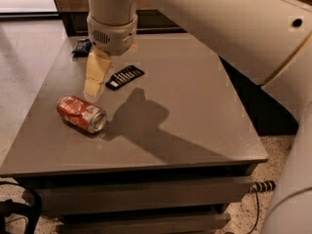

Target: Place coke can upright

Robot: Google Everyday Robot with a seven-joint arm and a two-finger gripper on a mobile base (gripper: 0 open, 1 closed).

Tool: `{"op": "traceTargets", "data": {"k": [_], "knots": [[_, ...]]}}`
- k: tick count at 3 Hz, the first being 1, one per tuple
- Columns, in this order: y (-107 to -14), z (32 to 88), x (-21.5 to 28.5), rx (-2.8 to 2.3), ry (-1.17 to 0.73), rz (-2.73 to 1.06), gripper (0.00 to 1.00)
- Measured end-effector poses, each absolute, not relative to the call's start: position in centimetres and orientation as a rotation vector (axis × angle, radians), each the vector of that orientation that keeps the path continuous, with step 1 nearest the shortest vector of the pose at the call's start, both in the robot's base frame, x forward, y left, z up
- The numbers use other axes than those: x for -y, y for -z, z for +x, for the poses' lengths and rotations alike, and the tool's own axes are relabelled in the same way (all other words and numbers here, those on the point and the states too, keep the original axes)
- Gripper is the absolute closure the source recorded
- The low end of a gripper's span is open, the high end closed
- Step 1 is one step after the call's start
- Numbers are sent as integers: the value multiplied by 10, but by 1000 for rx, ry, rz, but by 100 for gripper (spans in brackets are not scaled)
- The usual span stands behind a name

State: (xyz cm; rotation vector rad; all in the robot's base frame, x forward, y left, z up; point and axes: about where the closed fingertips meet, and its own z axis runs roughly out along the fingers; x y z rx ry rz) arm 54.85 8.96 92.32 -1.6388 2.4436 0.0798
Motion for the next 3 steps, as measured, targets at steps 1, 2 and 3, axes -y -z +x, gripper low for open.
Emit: {"op": "traceTargets", "data": {"k": [1,2,3], "knots": [[-915,541,-122,-2450,-109,-1612,0],[-895,529,-156,-2504,-77,-1589,0],[-880,523,-167,-2574,-17,-1559,0]]}}
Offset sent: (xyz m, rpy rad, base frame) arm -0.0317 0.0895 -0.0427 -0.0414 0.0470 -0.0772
